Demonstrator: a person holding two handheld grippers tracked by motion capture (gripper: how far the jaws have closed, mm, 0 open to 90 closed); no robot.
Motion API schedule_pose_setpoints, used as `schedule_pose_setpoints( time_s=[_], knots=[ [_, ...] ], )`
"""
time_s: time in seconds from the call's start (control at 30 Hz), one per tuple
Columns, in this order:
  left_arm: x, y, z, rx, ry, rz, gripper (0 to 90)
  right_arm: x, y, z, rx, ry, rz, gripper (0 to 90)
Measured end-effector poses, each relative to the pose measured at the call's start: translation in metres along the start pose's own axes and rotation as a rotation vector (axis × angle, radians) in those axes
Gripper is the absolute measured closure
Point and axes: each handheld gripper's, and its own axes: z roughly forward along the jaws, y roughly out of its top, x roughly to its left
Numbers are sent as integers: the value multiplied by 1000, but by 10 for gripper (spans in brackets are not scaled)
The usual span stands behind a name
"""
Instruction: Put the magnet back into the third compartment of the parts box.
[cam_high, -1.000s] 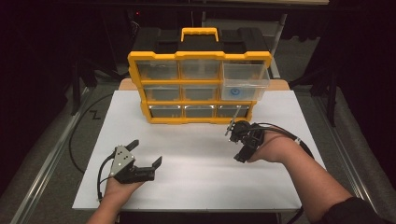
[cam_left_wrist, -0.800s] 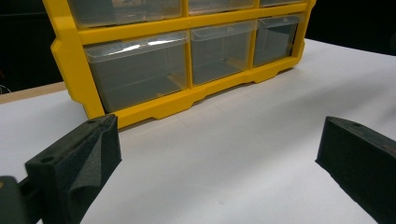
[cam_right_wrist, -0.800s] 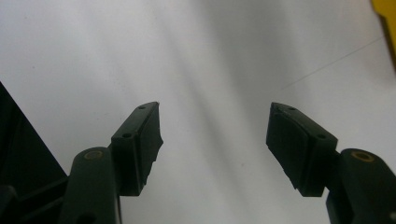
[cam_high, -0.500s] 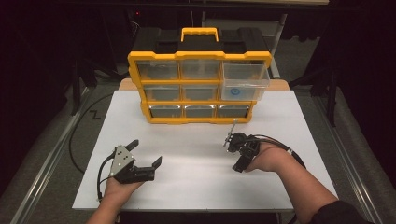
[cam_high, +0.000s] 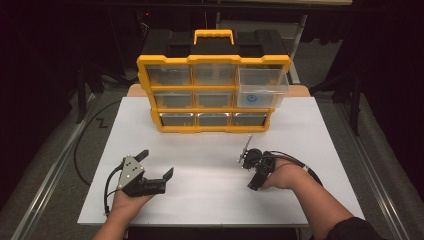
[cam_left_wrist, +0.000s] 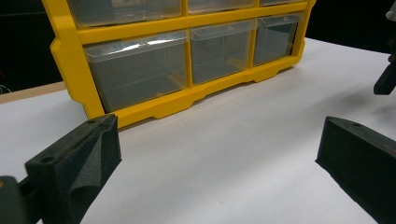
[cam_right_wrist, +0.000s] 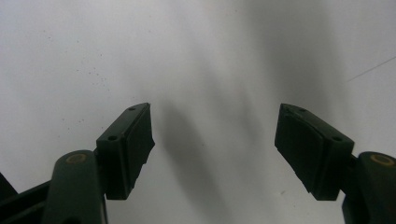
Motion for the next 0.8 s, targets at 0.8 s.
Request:
schedule_pose_setpoints(
  time_s=[0.8],
  knots=[
    [-1, 0, 1, 7, -2, 5, 3, 1, -8, 13, -158, -53, 83, 11]
  ],
)
